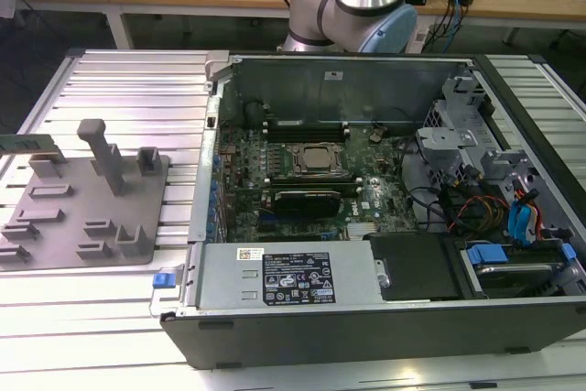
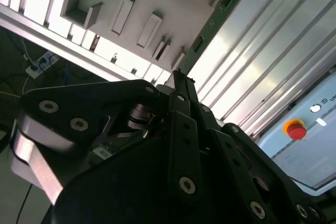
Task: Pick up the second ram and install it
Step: 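Pick up the second ram and move it above second insertion slot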
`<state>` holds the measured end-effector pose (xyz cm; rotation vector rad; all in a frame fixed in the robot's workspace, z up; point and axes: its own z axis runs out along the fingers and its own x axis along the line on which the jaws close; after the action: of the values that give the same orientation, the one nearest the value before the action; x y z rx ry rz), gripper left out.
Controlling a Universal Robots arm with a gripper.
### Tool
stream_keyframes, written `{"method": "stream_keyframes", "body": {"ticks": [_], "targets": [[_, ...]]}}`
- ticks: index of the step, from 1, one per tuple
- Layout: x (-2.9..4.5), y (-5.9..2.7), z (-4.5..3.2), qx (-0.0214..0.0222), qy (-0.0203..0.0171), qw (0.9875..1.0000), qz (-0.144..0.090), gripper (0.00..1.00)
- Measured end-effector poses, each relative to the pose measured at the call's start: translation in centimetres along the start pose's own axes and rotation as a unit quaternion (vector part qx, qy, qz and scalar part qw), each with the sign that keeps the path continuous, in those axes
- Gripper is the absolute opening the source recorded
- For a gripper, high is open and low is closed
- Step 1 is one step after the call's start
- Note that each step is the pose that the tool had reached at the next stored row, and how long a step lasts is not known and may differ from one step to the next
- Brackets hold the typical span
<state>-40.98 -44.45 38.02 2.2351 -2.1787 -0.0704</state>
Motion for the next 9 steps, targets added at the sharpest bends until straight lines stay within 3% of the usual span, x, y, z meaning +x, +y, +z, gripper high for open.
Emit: {"method": "stream_keyframes", "body": {"ticks": [9], "targets": [[-0.04, 0.09, -1.97, 0.0001, -0.0026, 1.0000, 0.000, 0.09]]}}
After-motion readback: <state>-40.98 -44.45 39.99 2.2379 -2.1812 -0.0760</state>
